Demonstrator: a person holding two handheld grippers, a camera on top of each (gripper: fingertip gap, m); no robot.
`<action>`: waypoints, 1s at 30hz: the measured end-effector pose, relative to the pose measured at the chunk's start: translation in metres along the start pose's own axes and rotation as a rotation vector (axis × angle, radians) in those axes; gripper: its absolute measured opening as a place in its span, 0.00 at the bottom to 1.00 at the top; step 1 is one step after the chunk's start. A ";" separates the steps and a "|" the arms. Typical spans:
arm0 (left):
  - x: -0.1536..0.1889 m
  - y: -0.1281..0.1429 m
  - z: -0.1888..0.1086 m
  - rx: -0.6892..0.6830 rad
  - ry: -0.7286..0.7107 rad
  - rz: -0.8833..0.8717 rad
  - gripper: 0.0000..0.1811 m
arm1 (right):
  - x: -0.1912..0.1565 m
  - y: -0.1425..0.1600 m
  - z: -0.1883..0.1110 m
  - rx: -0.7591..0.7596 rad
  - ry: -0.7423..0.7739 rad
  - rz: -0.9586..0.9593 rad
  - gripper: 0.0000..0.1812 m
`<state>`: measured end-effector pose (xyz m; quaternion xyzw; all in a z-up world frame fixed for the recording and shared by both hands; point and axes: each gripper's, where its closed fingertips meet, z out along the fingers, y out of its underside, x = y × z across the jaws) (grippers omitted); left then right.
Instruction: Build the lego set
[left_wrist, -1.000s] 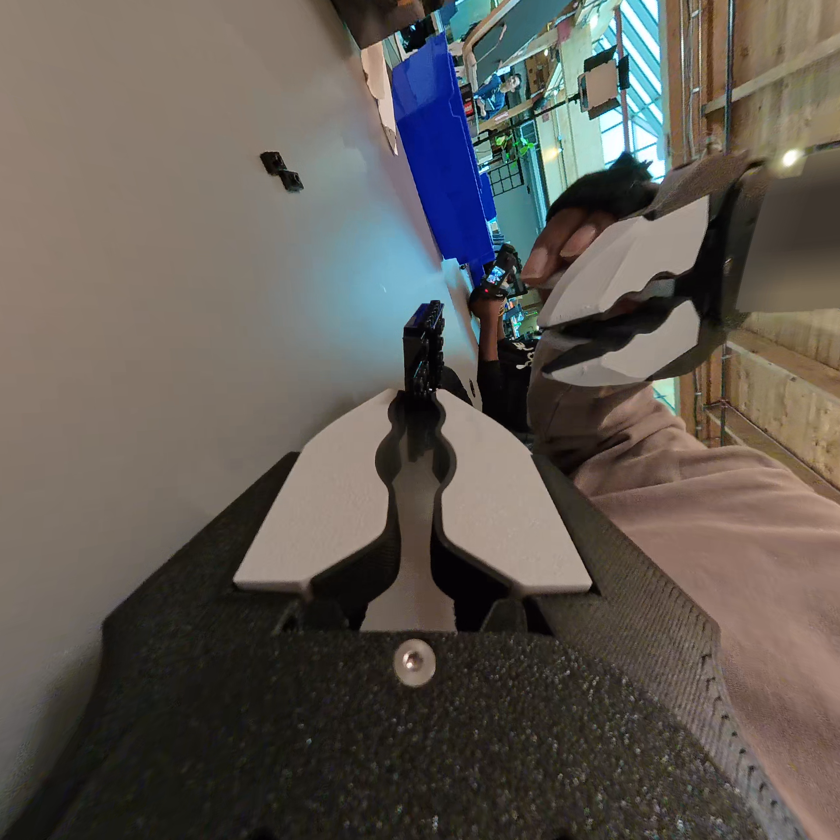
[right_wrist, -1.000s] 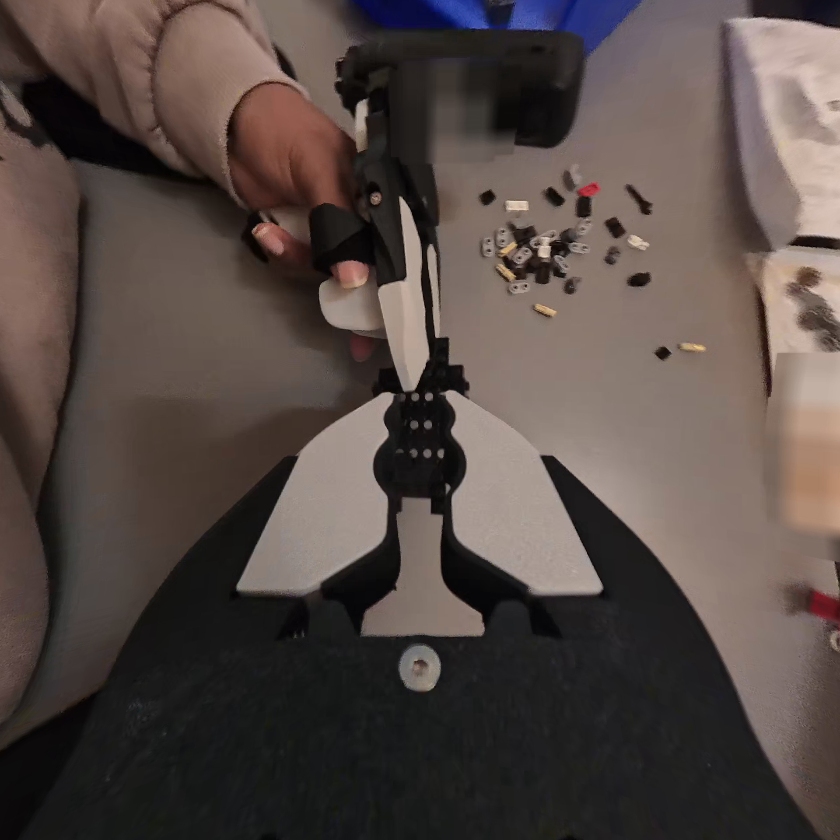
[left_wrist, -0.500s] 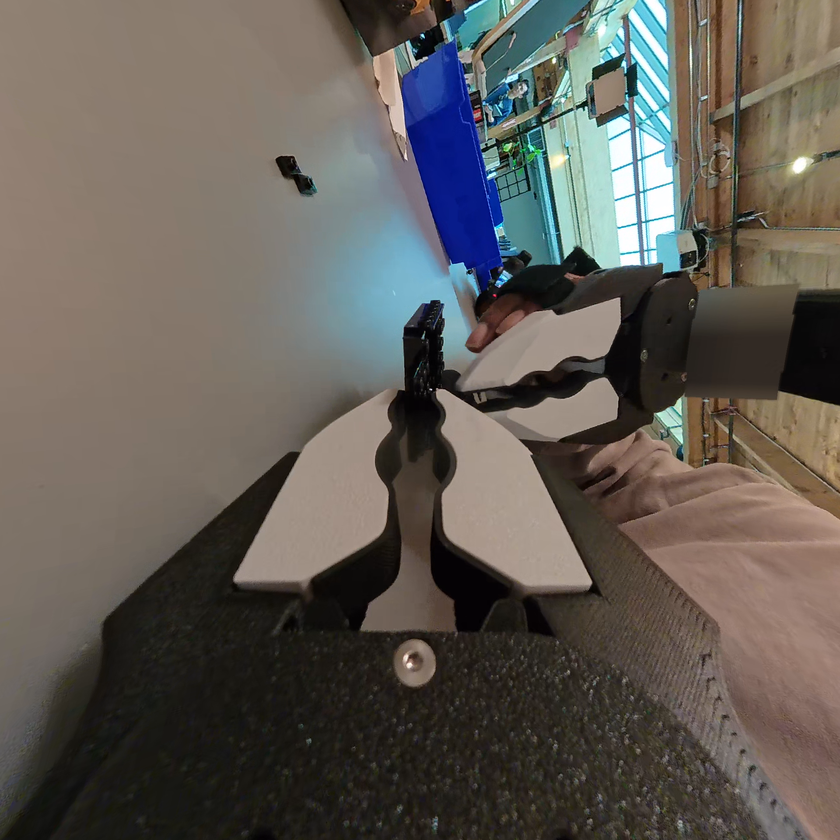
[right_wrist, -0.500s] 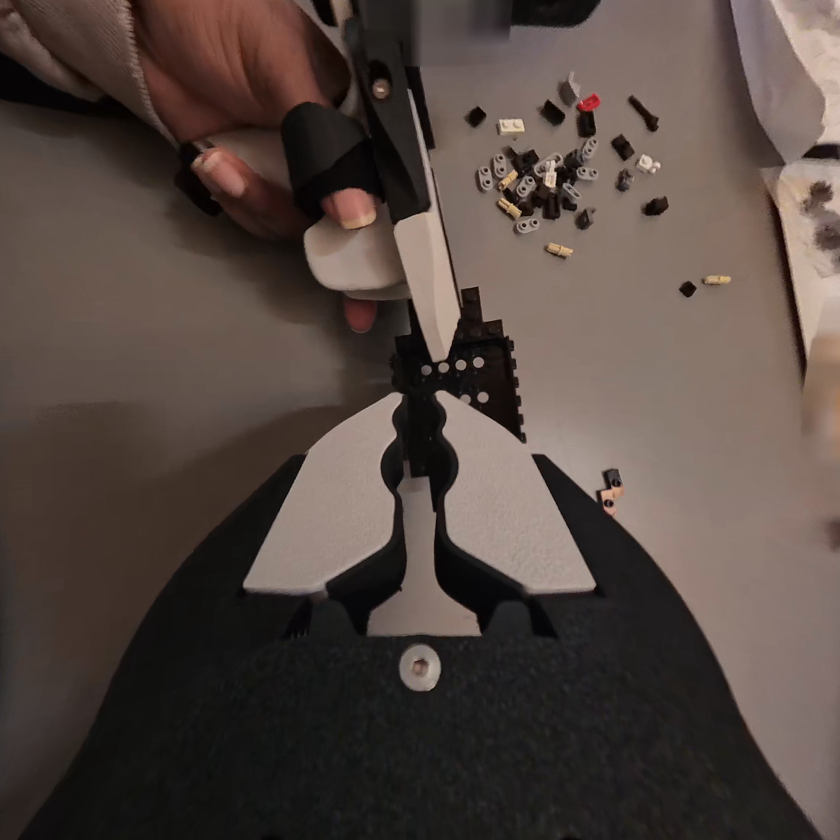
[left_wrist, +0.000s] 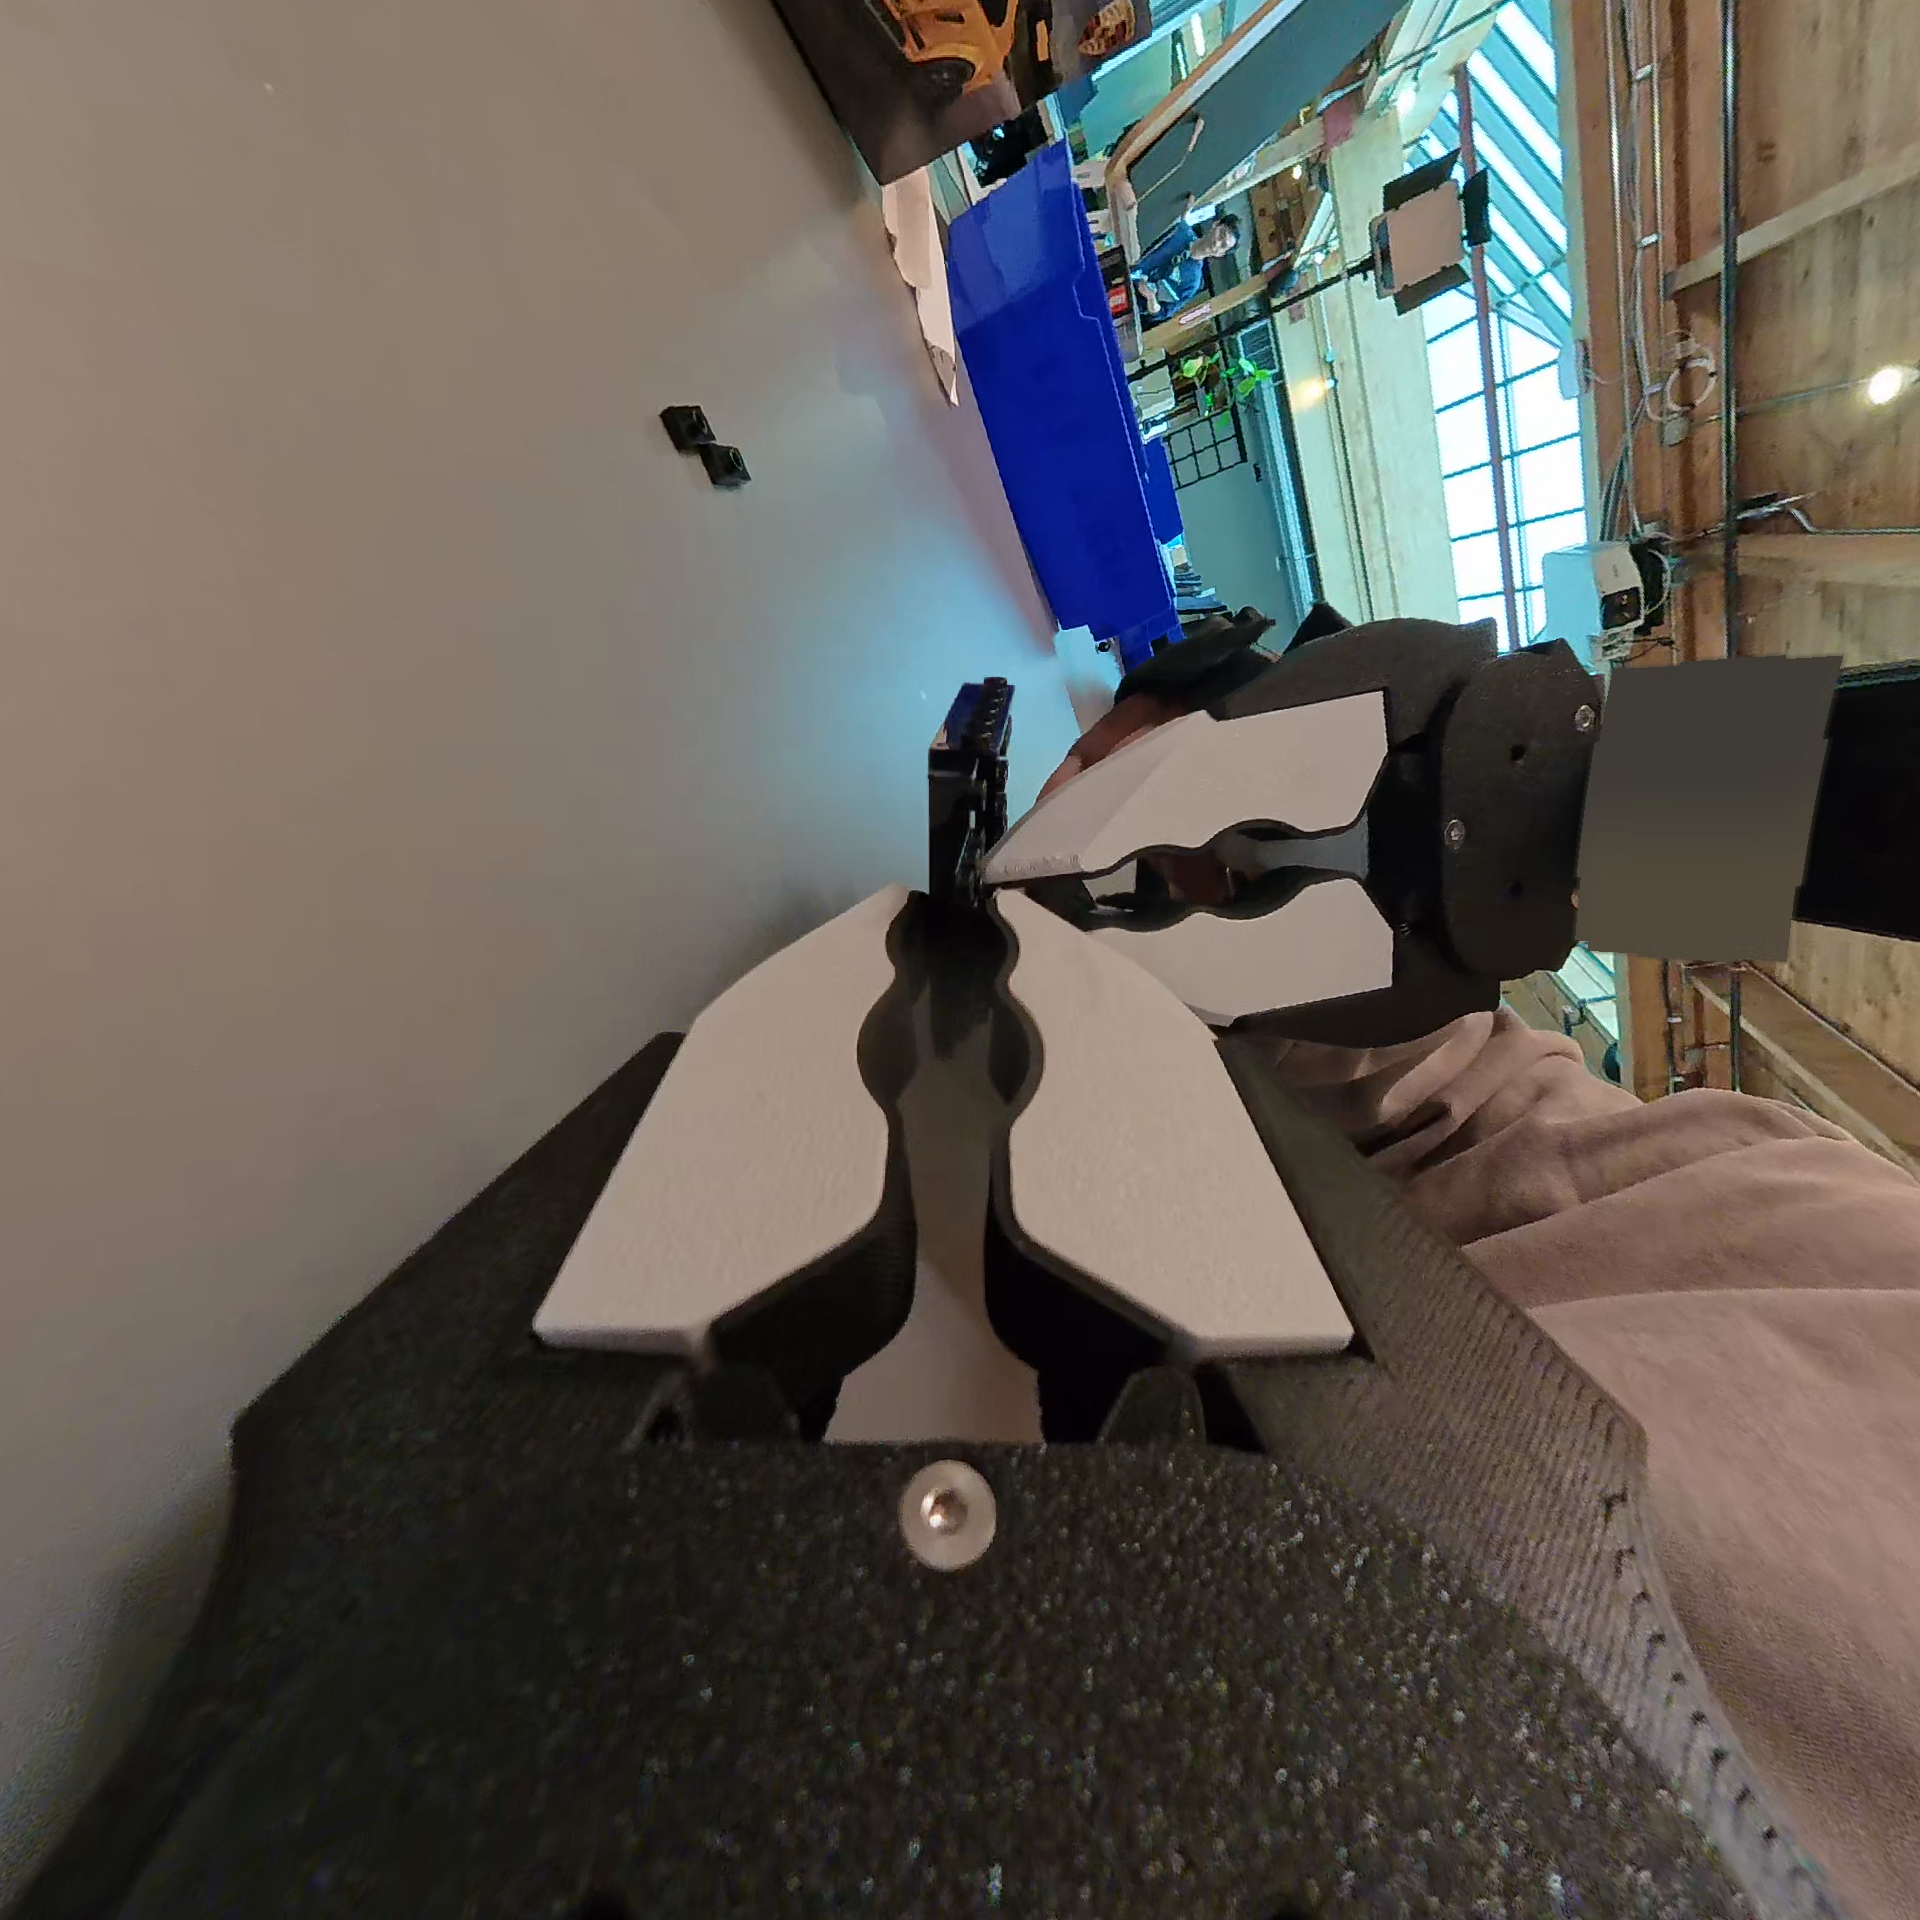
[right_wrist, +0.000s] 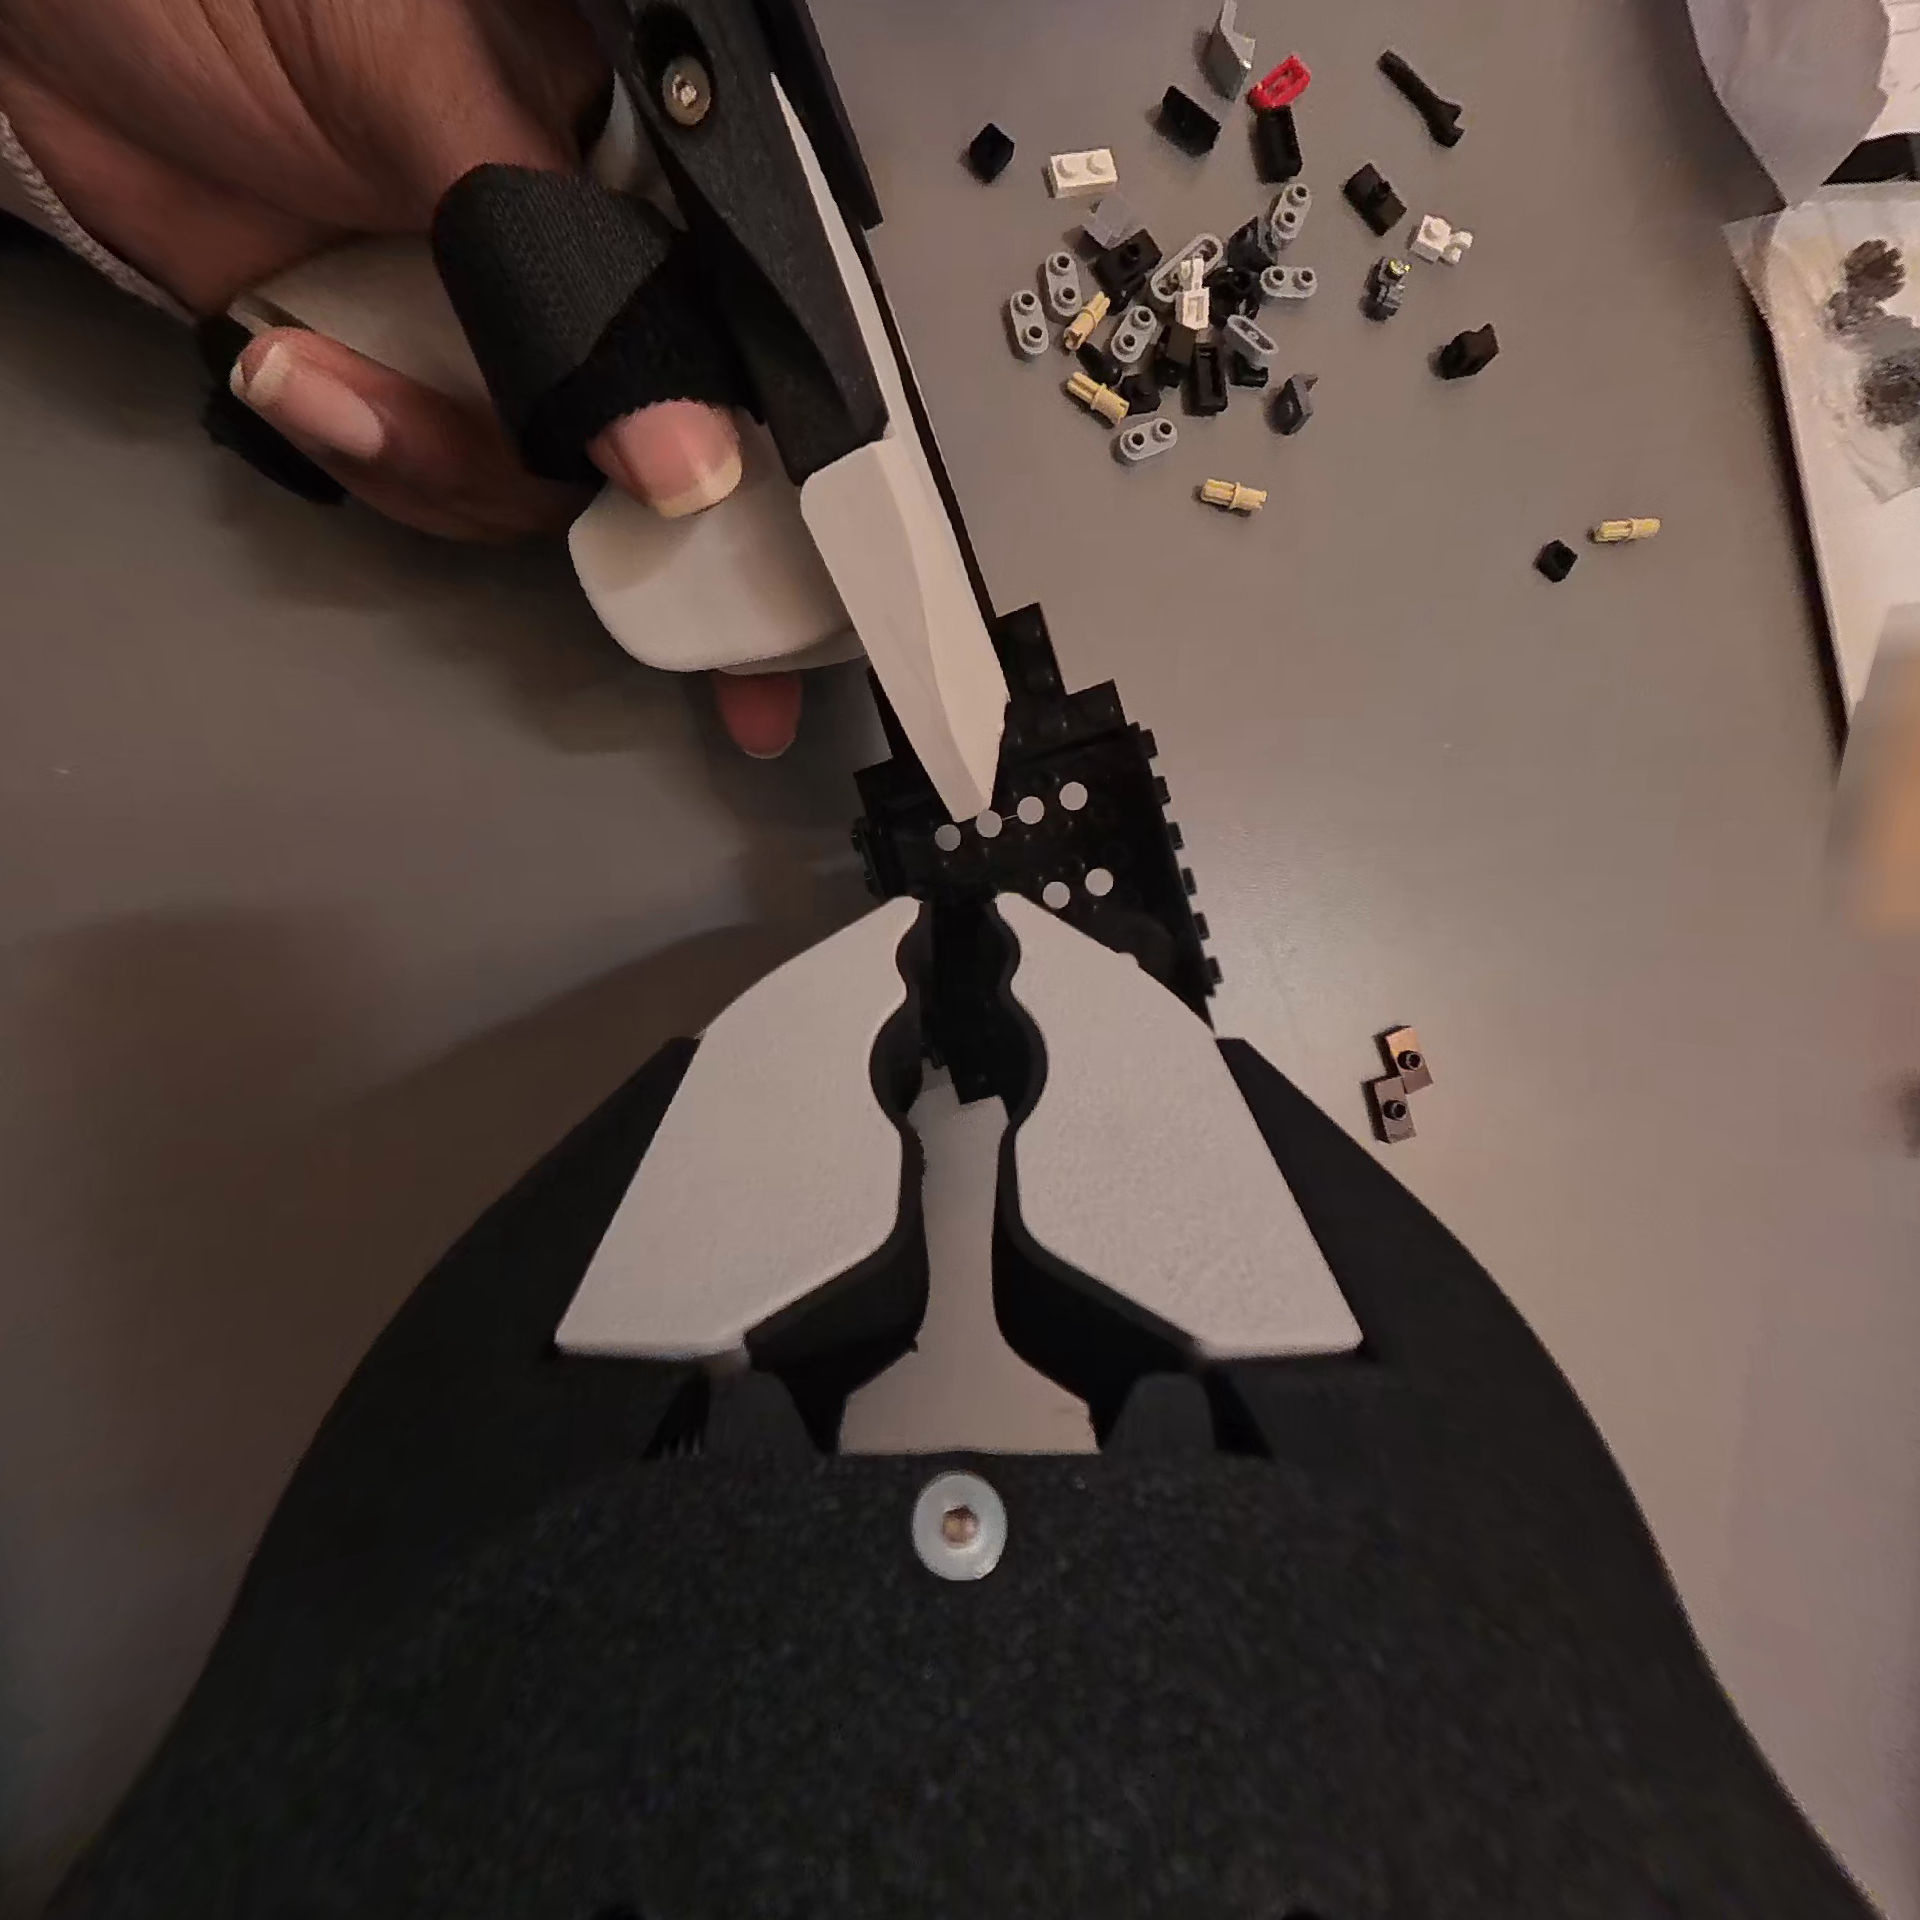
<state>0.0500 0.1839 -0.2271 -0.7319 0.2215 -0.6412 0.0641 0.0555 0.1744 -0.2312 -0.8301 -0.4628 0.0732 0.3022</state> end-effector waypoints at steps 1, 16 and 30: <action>0.000 0.000 0.000 0.000 -0.001 0.003 0.05 | 0.001 0.000 -0.001 -0.004 -0.001 -0.007 0.04; 0.002 0.001 0.001 -0.013 0.013 0.002 0.05 | 0.003 -0.009 -0.015 -0.030 -0.048 -0.227 0.04; 0.003 -0.002 0.000 0.013 0.000 0.001 0.05 | -0.006 -0.012 0.003 0.061 -0.156 0.031 0.04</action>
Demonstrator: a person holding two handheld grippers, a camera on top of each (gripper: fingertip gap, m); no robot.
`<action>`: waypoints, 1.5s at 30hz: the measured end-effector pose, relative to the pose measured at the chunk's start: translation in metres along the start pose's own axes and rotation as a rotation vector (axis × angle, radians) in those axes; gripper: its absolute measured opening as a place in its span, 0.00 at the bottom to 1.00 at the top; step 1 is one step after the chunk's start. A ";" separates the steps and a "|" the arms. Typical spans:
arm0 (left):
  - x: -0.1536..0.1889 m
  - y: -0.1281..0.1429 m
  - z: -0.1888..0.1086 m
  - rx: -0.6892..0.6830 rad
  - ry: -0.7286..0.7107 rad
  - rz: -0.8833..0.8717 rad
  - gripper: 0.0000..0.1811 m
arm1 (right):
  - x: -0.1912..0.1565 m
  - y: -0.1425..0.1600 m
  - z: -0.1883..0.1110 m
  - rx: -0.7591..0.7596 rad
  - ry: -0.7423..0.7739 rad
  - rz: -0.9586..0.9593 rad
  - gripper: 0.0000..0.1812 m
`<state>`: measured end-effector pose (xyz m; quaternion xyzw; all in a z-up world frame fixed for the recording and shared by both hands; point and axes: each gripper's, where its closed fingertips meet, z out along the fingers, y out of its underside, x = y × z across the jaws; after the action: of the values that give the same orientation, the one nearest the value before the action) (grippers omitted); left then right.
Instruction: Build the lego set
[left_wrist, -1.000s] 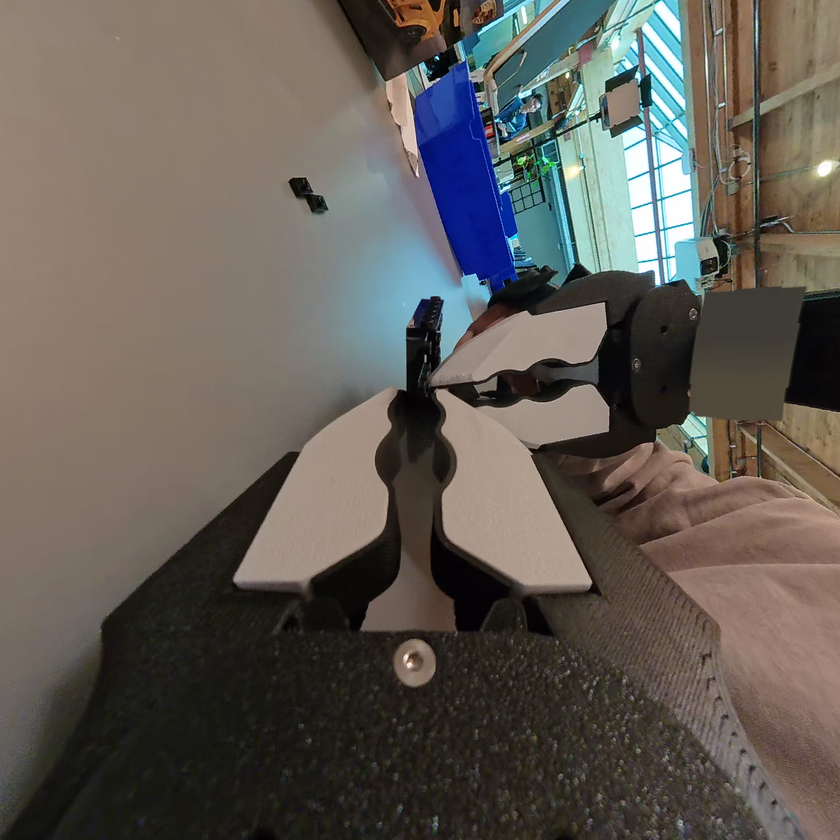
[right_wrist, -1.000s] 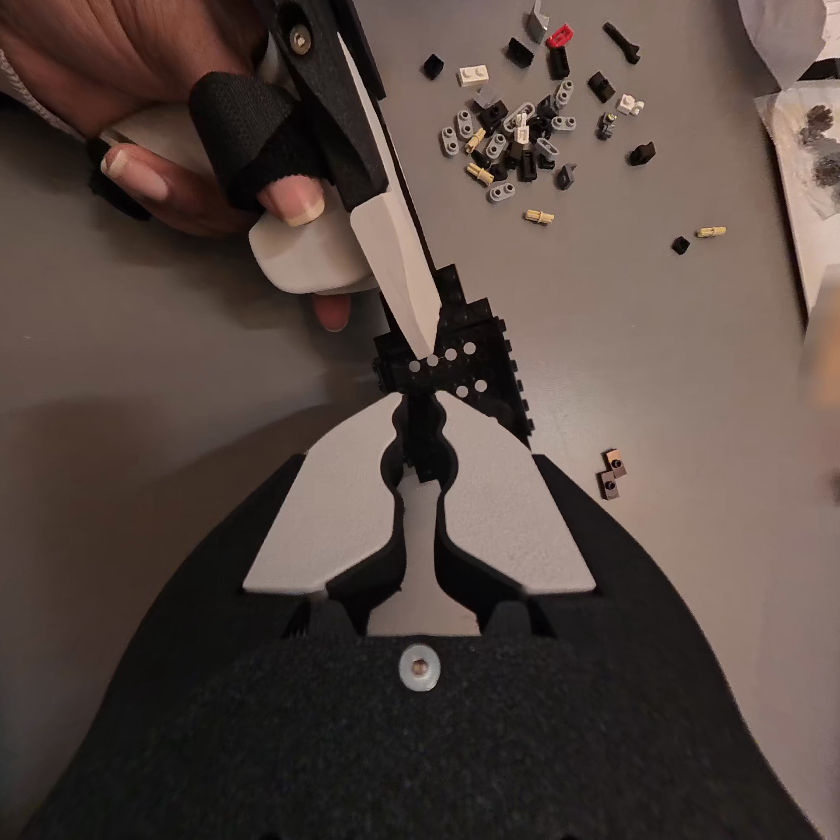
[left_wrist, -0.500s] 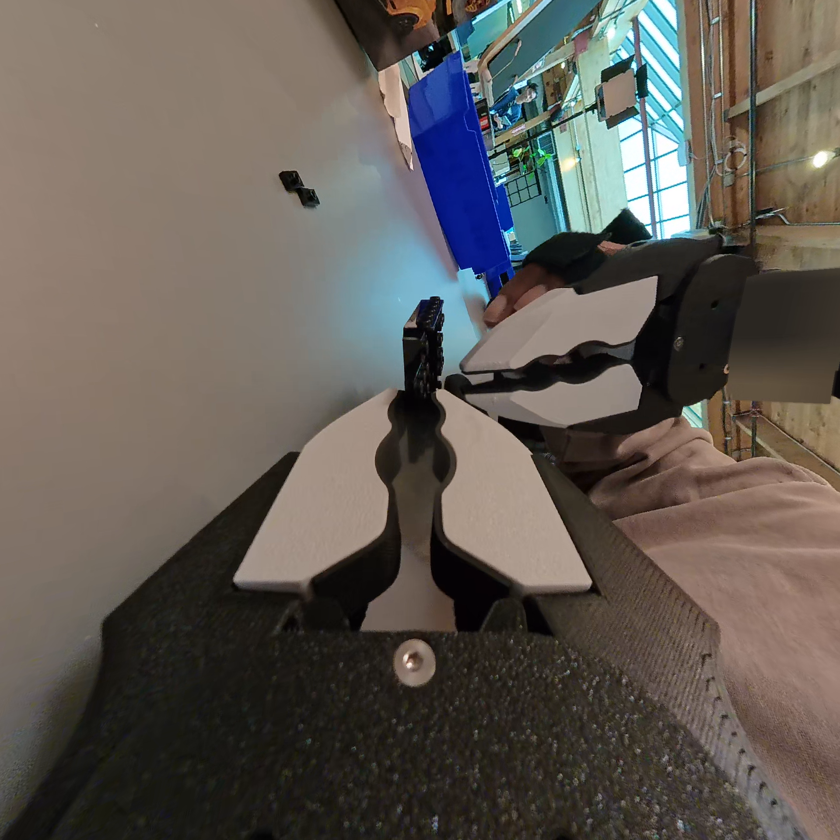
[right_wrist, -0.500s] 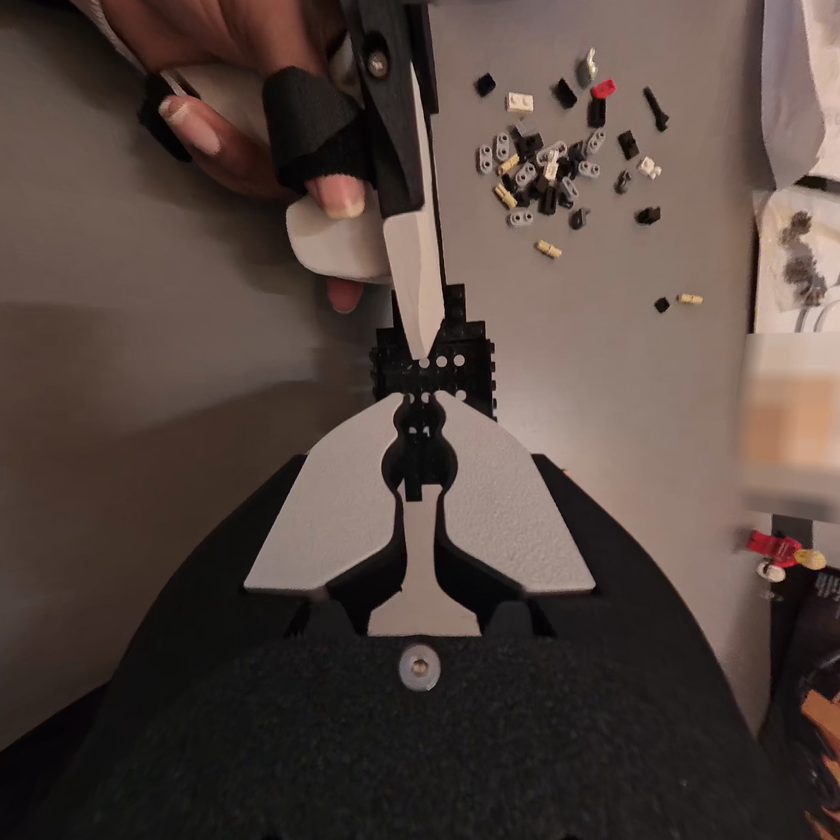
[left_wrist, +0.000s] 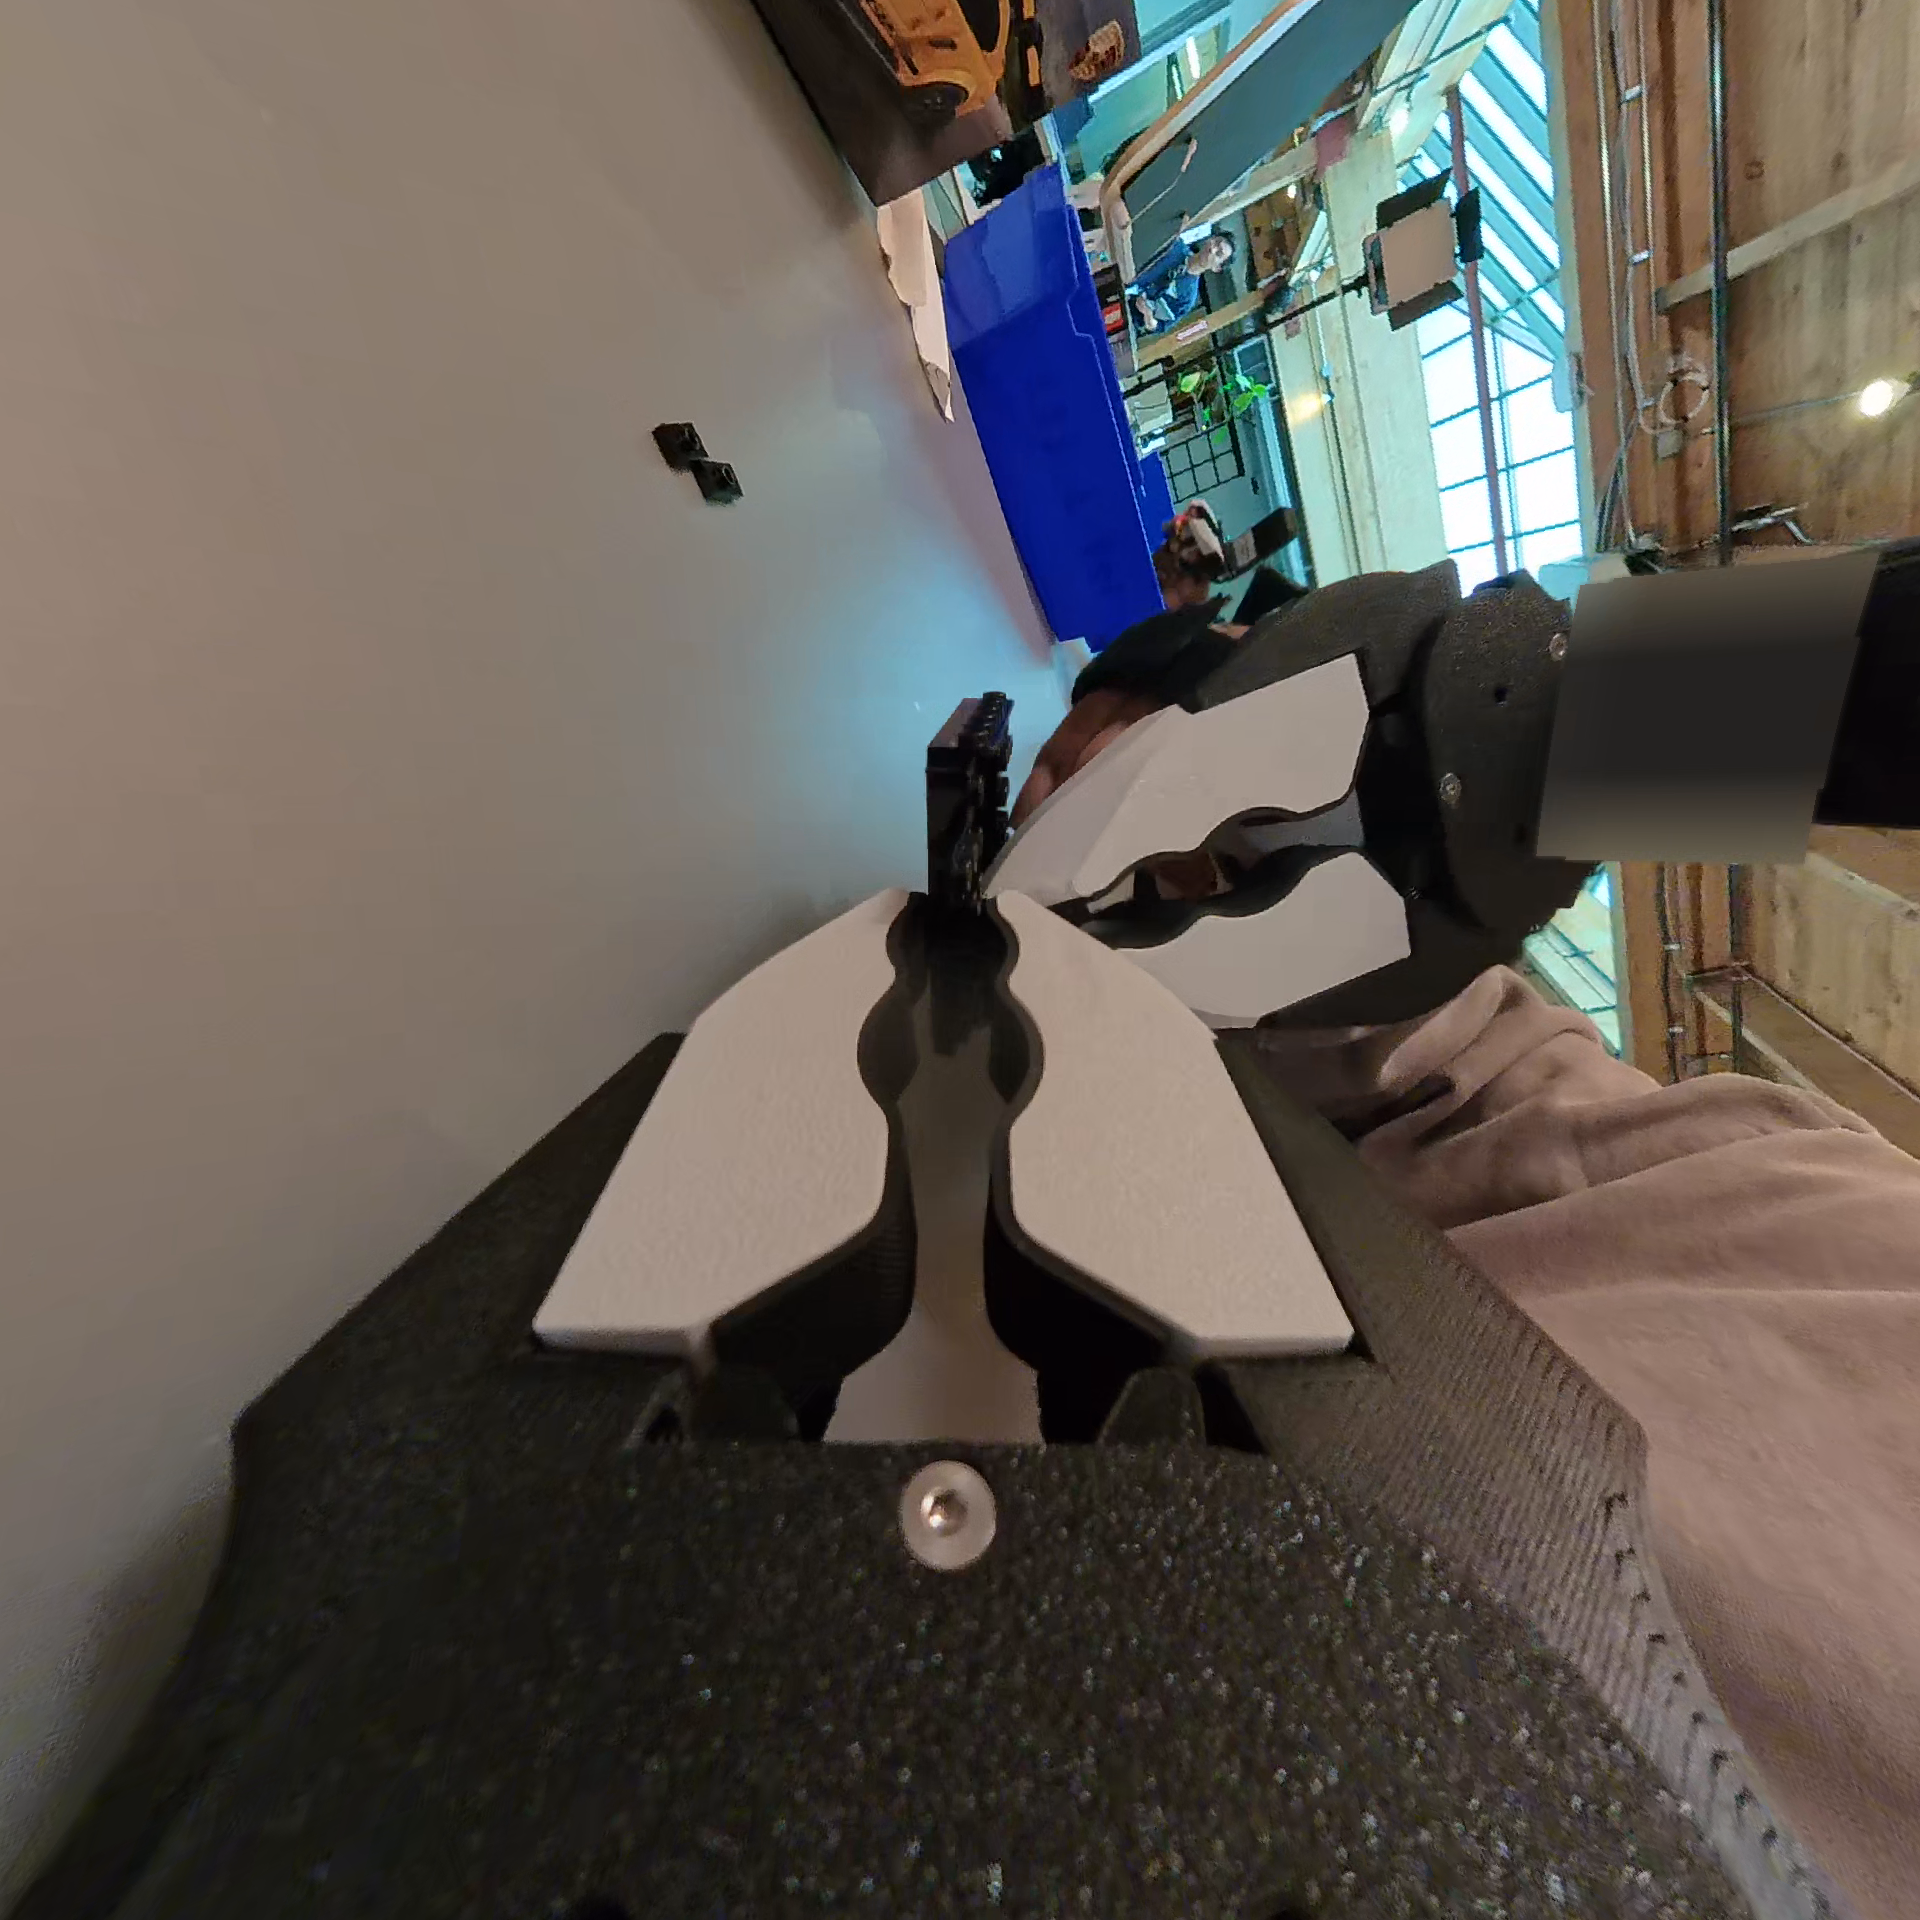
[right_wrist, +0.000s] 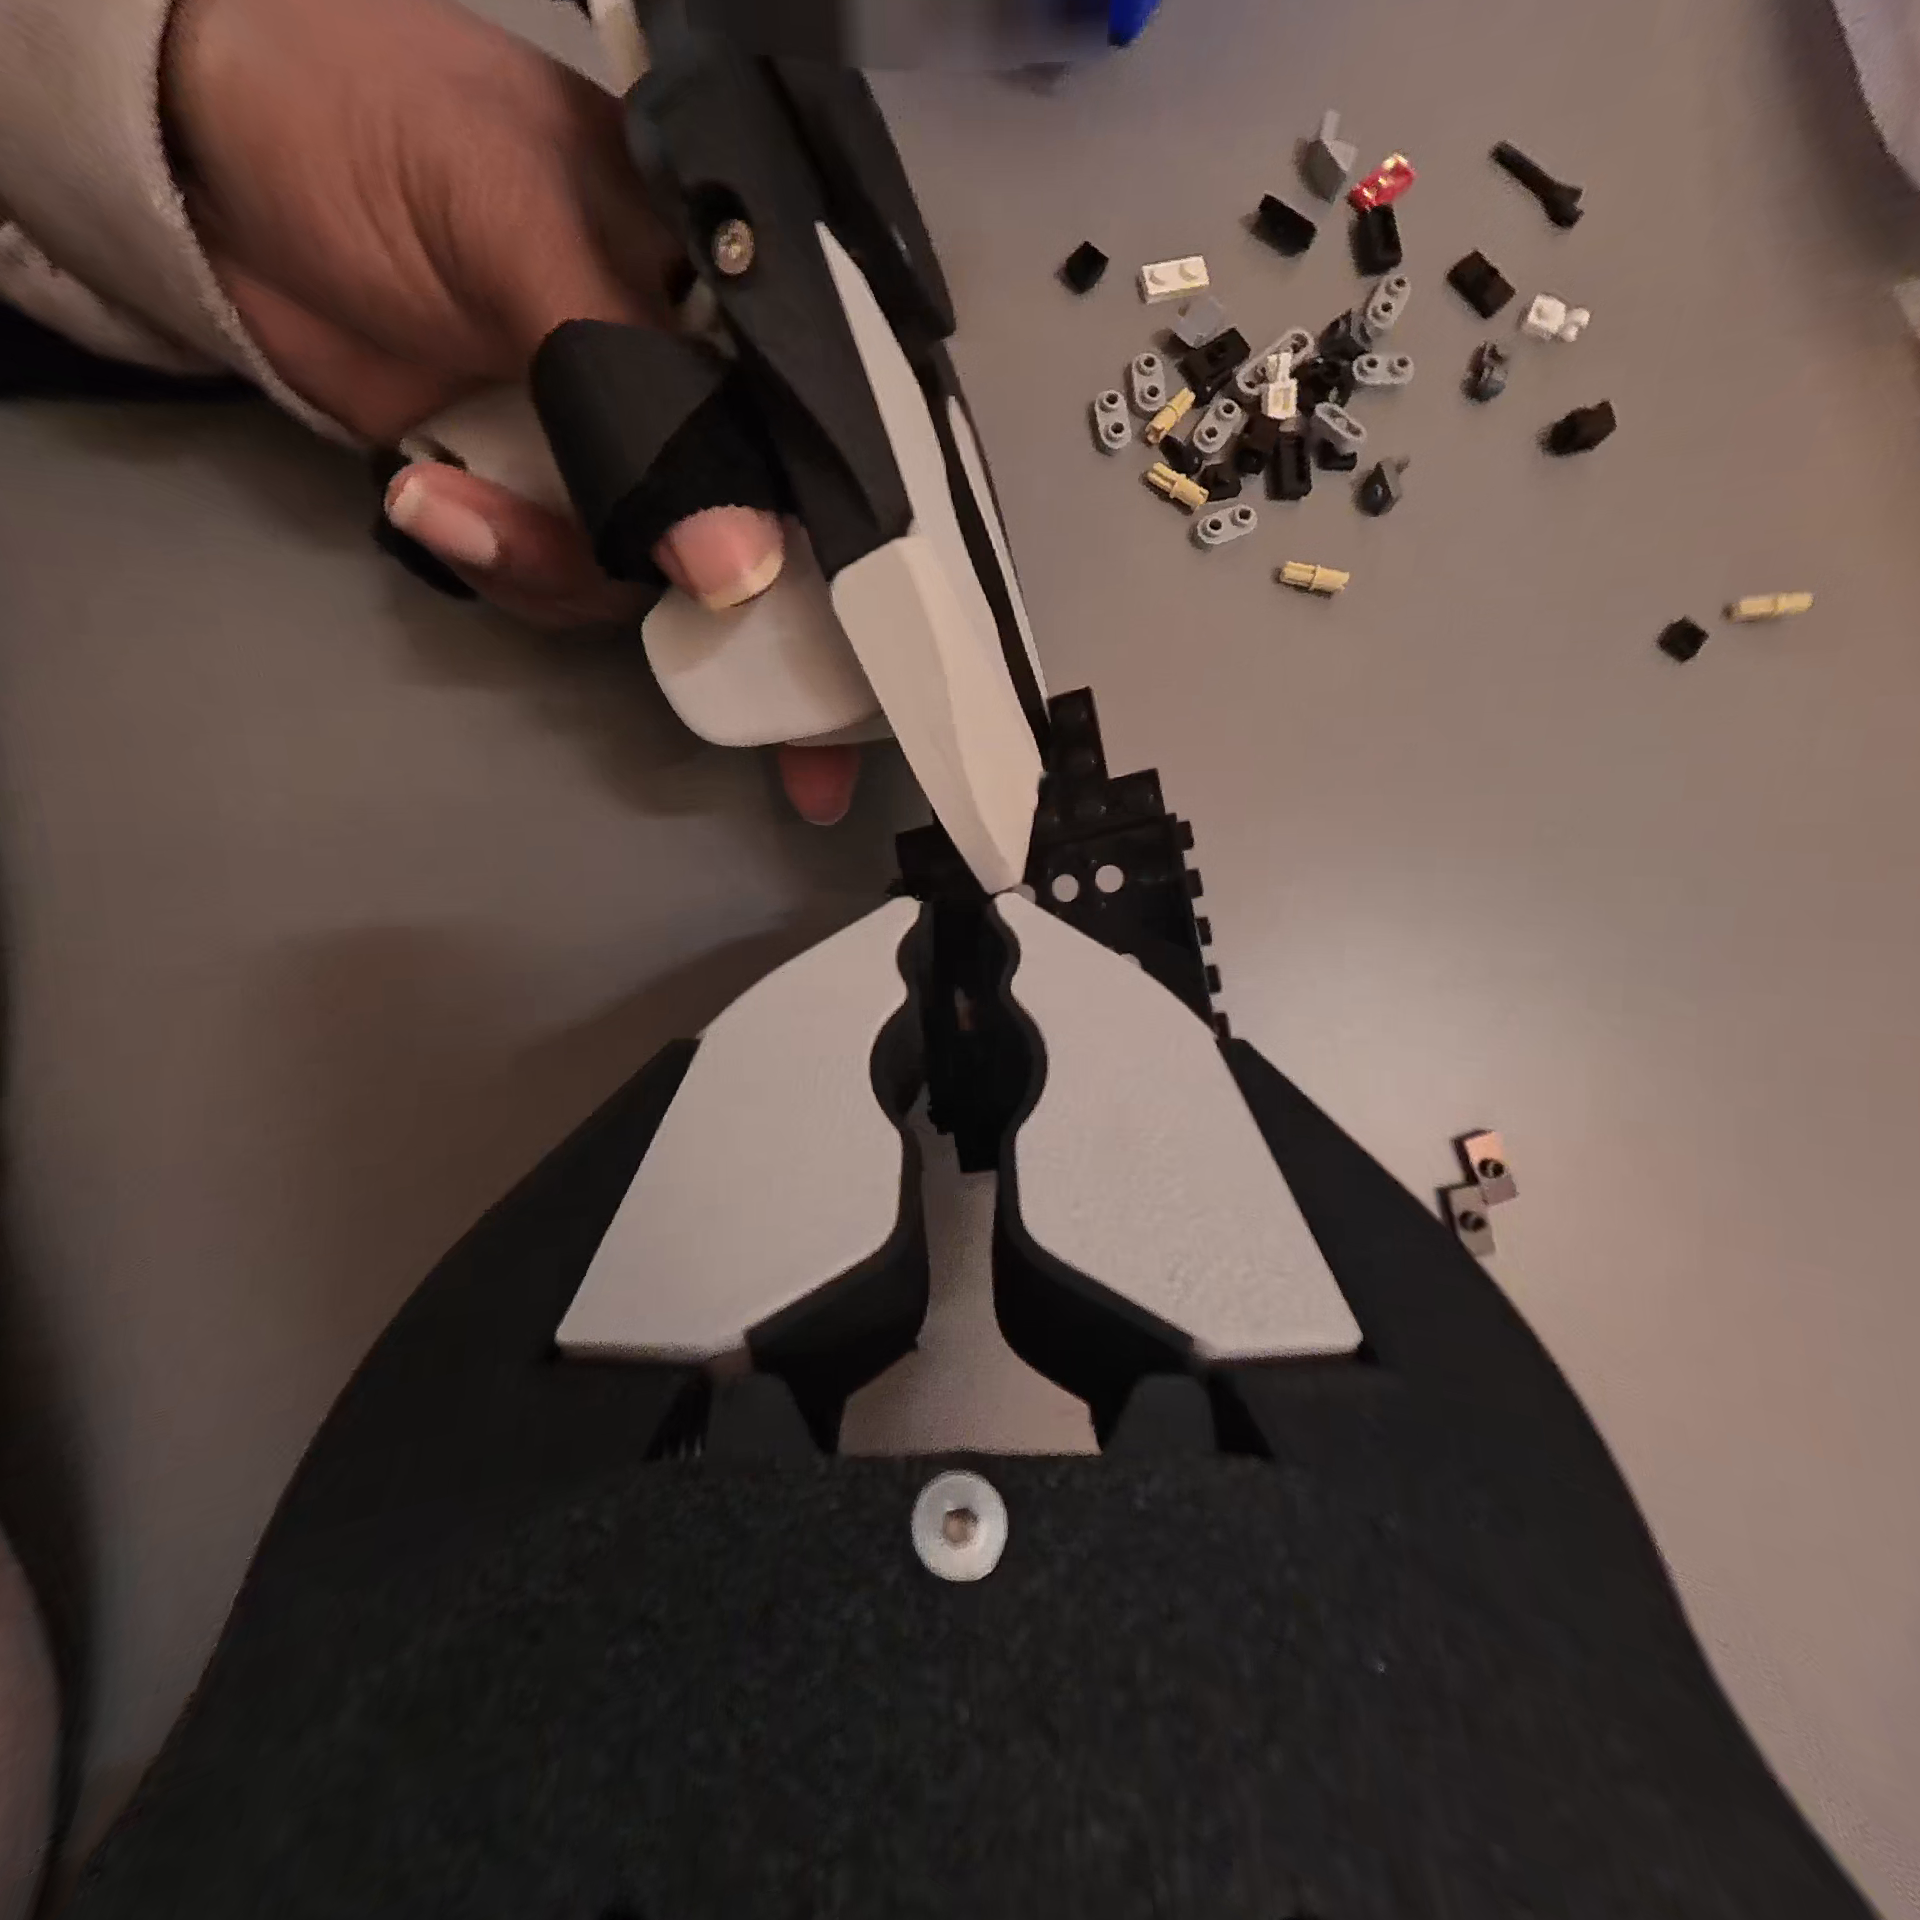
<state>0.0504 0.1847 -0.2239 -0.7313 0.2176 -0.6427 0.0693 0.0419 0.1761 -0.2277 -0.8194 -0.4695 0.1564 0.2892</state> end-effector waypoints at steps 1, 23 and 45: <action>-0.001 0.000 0.000 0.002 -0.003 -0.003 0.05 | 0.002 0.001 0.001 -0.004 0.016 0.021 0.04; -0.007 -0.011 -0.003 0.092 -0.068 0.016 0.05 | 0.009 -0.002 0.004 0.082 0.136 0.251 0.04; -0.009 -0.013 -0.004 0.117 -0.087 0.033 0.05 | 0.020 -0.002 -0.004 0.128 0.222 0.306 0.00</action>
<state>0.0492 0.2006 -0.2261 -0.7497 0.1885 -0.6205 0.1318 0.0529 0.1922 -0.2234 -0.8734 -0.2939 0.1366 0.3635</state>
